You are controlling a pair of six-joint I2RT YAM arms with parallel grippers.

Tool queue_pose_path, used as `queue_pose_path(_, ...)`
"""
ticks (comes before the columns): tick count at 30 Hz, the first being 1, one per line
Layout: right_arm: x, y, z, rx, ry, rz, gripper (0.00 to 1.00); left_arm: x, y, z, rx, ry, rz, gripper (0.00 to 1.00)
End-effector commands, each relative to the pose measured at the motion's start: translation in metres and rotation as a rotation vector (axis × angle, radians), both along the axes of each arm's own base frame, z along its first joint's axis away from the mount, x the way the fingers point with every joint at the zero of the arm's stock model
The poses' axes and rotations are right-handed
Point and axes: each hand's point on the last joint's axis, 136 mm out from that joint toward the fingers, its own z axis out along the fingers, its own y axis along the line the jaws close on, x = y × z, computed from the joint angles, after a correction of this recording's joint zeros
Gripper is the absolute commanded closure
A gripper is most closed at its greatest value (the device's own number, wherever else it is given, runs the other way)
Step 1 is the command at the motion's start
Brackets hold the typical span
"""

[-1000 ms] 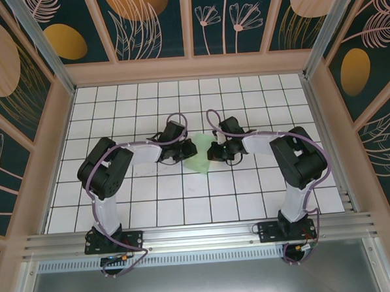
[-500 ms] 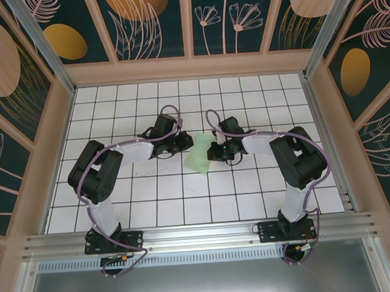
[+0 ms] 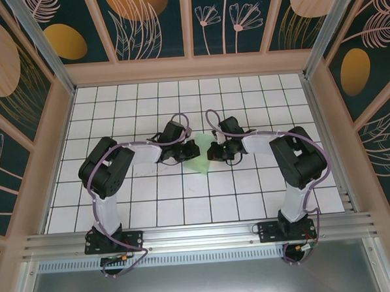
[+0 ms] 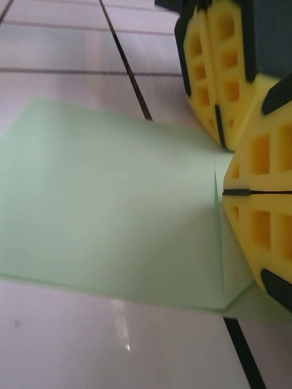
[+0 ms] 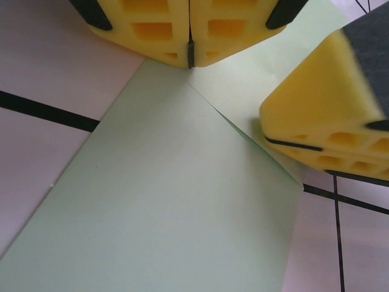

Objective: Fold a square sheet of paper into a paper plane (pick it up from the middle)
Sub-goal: Fold the triangle a second time at the center of the table.

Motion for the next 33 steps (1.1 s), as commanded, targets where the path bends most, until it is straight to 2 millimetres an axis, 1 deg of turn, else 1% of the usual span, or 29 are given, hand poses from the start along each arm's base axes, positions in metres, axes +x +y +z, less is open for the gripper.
queue_pose_path(1,-0.038,-0.06,-0.076,-0.318,0.158,-0.053,0.93,-0.005,0.015,-0.026,0.098,0.06,0.032,0.92)
queue_pose_path(4,-0.04,-0.065,-0.079,-0.348,0.16,-0.058,0.93,0.0,0.031,-0.037,0.194,0.054,0.075,0.92)
queue_pose_path(7,-0.042,-0.081,-0.084,-0.447,0.15,-0.071,0.93,0.009,0.051,-0.038,0.301,0.013,0.141,0.92)
queue_pose_path(12,-0.048,-0.088,-0.089,-0.475,0.161,-0.07,0.93,0.022,0.07,-0.03,0.361,-0.038,0.225,0.91)
queue_pose_path(16,-0.047,-0.086,-0.088,-0.467,0.159,-0.068,0.93,0.033,0.08,-0.019,0.376,-0.064,0.247,0.9)
queue_pose_path(18,-0.045,-0.084,-0.086,-0.458,0.155,-0.067,0.93,0.038,0.082,-0.008,0.379,-0.089,0.247,0.9)
queue_pose_path(20,-0.045,-0.082,-0.085,-0.444,0.156,-0.065,0.93,0.042,0.076,0.005,0.352,-0.125,0.227,0.9)
queue_pose_path(22,-0.045,-0.079,-0.085,-0.431,0.158,-0.063,0.93,0.043,0.064,0.021,0.281,-0.159,0.188,0.9)
queue_pose_path(25,-0.045,-0.077,-0.084,-0.422,0.159,-0.062,0.93,0.037,0.04,0.041,0.132,-0.174,0.124,0.89)
queue_pose_path(26,-0.045,-0.076,-0.084,-0.421,0.16,-0.061,0.93,0.033,0.033,0.044,0.089,-0.165,0.105,0.89)
queue_pose_path(29,-0.045,-0.076,-0.084,-0.42,0.162,-0.062,0.93,0.024,0.017,0.044,0.006,-0.137,0.064,0.91)
queue_pose_path(31,-0.045,-0.076,-0.084,-0.42,0.162,-0.062,0.93,0.018,0.008,0.038,-0.022,-0.107,0.036,0.91)
queue_pose_path(33,-0.045,-0.076,-0.085,-0.418,0.164,-0.061,0.93,0.014,0.003,0.029,-0.019,-0.081,0.026,0.93)
